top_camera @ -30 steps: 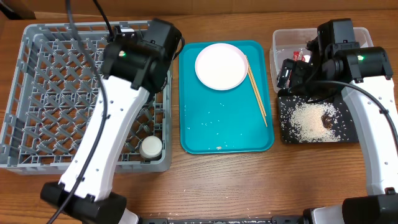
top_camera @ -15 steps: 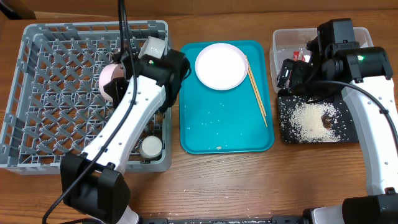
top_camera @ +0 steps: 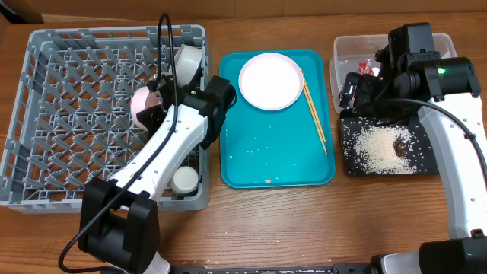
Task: Sort waste into correct bins and load items into the dishwasher
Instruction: 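Lift the pink bowl and carry it left over the rack, then set the pink bowl into the rack and open the left gripper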
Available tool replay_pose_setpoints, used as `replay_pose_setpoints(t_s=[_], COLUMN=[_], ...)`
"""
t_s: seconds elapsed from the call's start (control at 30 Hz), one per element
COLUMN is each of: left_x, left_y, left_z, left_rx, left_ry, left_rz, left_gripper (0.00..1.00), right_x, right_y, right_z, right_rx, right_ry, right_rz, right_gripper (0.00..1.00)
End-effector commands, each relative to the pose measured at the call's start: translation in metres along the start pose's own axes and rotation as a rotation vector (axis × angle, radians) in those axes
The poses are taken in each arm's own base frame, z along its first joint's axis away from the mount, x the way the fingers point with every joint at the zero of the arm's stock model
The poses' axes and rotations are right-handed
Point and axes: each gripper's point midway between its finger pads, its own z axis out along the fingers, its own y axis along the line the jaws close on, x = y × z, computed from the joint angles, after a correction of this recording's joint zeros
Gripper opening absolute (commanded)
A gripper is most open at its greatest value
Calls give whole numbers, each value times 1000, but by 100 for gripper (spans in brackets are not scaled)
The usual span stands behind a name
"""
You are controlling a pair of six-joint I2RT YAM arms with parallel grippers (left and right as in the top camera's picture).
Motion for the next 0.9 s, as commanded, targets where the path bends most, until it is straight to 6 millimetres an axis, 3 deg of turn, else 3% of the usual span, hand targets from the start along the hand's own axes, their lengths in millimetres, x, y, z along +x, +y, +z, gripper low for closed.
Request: replay_pose_setpoints(t_s=[0.0,0.4,0.87], left_x=[-4,-10,0], left_y=[0,-15,-37], left_z=[1,-5,3], left_rx=[-22,23,-59], left_ry=[-43,-67,-119], left_rz=[-19,-40,162], left_gripper=[4,4,4], right_x=[-1,-1,-1], right_y=[2,2,2], right_z=[-2,-2,-2], right_rx=[-12,-11,-12], right_ry=[-7,-7,-7], right_rz=[-5,-5,-5], right_gripper=[100,100,99])
